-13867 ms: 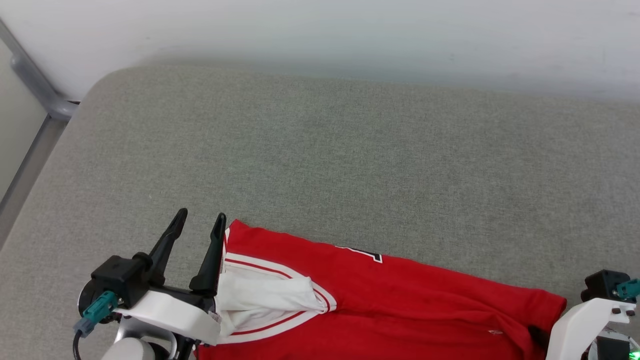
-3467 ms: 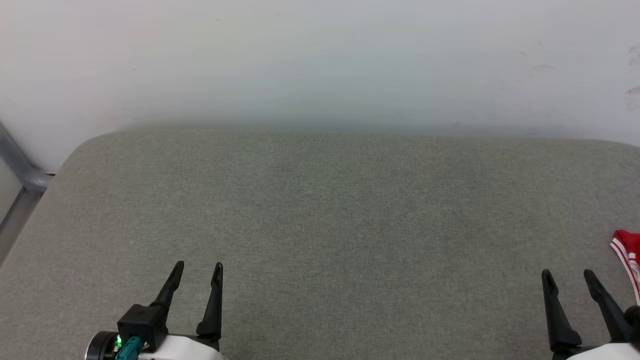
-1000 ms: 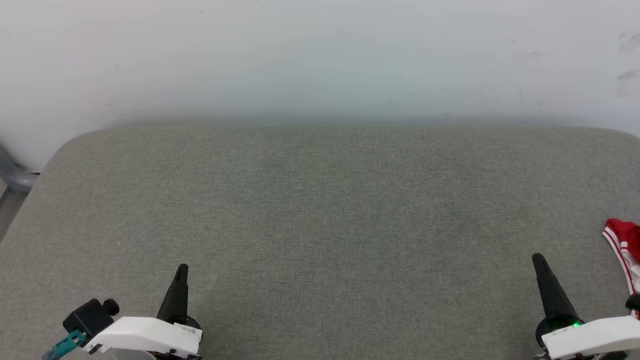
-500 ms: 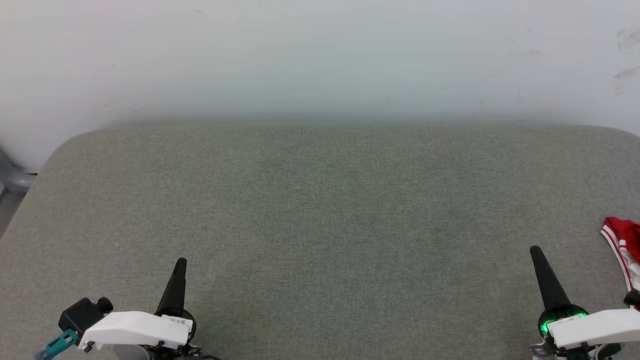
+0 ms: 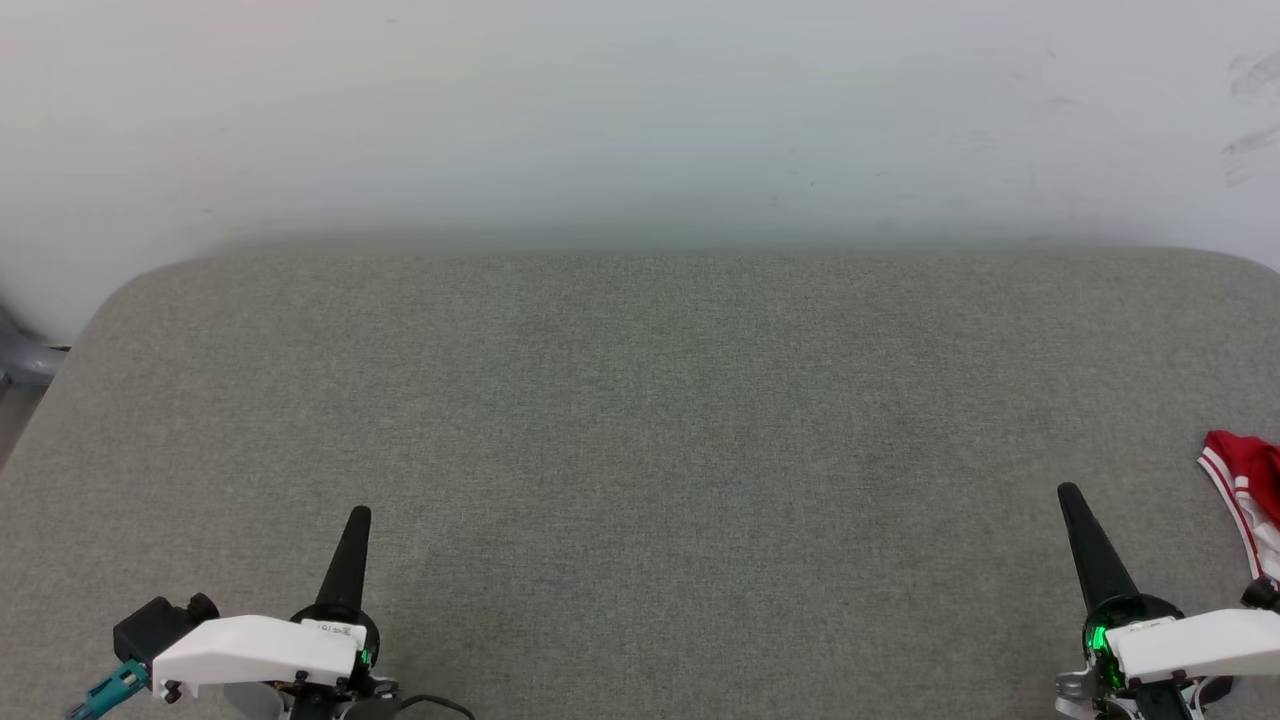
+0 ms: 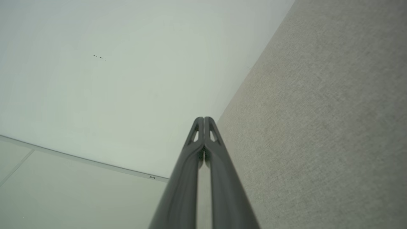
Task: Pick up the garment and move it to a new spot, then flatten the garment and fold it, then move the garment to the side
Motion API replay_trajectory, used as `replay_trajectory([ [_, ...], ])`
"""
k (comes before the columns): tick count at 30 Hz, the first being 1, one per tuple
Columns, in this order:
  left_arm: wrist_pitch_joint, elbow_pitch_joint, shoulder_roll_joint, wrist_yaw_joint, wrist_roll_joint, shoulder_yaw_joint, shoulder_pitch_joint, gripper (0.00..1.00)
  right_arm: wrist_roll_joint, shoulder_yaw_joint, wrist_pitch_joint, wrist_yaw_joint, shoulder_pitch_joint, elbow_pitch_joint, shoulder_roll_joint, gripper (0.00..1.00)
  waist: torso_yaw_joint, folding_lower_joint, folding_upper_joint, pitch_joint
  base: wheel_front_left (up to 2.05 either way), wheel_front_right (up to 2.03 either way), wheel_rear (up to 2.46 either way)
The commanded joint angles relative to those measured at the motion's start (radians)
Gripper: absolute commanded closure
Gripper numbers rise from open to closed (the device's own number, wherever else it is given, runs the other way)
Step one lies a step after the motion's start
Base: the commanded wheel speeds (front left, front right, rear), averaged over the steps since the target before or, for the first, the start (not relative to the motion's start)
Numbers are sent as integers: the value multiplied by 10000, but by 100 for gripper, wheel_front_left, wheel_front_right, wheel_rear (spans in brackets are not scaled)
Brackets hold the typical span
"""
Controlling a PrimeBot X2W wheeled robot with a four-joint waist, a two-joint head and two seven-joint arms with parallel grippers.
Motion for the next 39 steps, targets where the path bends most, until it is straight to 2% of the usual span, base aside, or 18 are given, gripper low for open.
replay_trajectory([
  [1, 80, -33, -35, -50, -284, 63, -260, 100, 294, 17, 24, -1, -314, 26, -67, 100, -6, -1, 0, 3, 0, 0, 0],
  [39, 886, 129, -236, -199, -3308, 508, -591, 100, 3329, 31, 216, -3, -1035, 1004, -20, 100, -142, -1, 0, 67, 0, 0, 0],
])
